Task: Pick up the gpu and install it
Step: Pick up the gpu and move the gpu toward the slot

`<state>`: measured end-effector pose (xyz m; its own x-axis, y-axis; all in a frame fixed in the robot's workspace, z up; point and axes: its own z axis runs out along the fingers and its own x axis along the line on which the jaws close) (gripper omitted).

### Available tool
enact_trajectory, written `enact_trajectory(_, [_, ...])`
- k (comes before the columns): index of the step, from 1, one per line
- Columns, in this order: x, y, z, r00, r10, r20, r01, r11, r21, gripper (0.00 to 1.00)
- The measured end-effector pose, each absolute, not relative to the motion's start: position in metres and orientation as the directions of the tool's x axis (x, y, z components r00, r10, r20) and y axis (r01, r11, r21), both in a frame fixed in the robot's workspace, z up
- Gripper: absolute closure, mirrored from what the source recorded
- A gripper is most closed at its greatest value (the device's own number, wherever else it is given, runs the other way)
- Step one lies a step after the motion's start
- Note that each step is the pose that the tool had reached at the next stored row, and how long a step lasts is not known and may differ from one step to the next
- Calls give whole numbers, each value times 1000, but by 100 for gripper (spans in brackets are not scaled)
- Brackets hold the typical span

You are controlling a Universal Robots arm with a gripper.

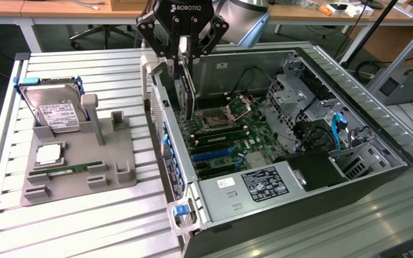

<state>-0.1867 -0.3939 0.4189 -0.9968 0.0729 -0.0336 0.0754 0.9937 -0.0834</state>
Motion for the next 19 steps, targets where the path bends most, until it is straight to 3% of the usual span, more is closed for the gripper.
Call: enact_trajectory(19, [-172,-394,419,-997,73,-34,75,993,-87,73])
